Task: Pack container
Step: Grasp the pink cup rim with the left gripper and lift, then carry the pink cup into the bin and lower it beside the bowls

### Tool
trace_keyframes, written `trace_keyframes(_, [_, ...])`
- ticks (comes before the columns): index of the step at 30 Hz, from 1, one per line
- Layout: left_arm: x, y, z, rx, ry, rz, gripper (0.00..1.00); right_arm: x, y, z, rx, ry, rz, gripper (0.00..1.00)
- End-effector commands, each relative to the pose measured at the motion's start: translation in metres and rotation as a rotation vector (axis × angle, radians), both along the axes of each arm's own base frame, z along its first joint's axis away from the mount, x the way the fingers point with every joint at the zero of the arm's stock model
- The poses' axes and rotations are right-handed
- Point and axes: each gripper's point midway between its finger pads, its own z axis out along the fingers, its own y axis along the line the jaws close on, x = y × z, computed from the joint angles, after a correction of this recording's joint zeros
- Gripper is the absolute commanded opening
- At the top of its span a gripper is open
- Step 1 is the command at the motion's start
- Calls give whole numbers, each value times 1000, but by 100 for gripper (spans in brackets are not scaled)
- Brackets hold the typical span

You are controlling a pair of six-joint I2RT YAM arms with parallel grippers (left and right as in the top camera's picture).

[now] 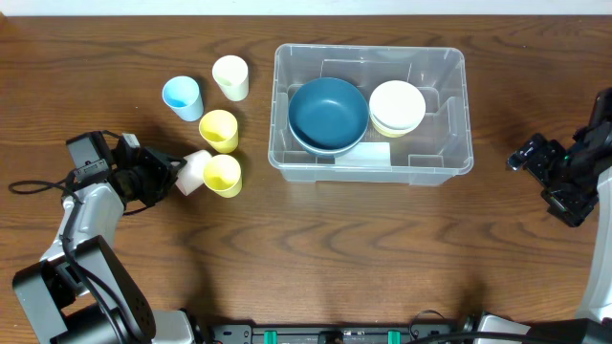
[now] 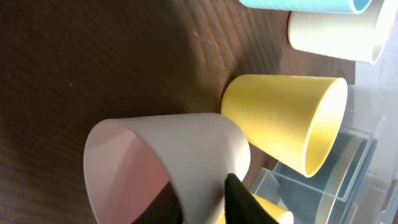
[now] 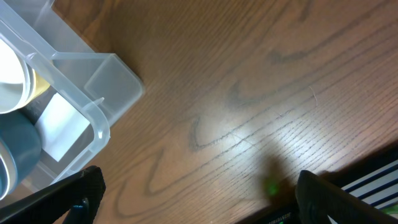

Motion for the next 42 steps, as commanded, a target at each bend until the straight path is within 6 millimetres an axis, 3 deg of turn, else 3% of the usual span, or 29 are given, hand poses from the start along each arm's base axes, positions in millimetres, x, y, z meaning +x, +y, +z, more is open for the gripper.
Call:
trace_keyframes(1, [-2, -1, -4, -9, 9, -3, 19, -1, 0, 3, 1, -10, -15, 99])
trace_keyframes(7, [-3, 2, -4, -10, 9, 6, 6, -1, 0, 3, 2, -10, -15, 99])
trace_keyframes(20, [-12, 29, -5, -21, 27, 92, 6, -1, 0, 3, 1, -10, -15, 99])
trace_keyframes(25, [-15, 39, 6, -10, 6, 123, 6, -1, 0, 3, 2, -10, -15, 99])
trace_keyframes(30, [-18, 55, 39, 42, -82, 168, 6, -1, 0, 3, 2, -10, -15, 99])
trace_keyframes(35, [-30, 64, 96, 128, -217, 212, 6, -1, 0, 3, 1, -10, -15, 99])
trace_keyframes(39, [-41, 52, 142, 197, -329, 204, 6, -1, 0, 3, 2, -10, -15, 99])
trace_keyframes(42, [-50, 30, 182, 248, -435, 159, 6, -1, 0, 3, 2, -10, -15, 99])
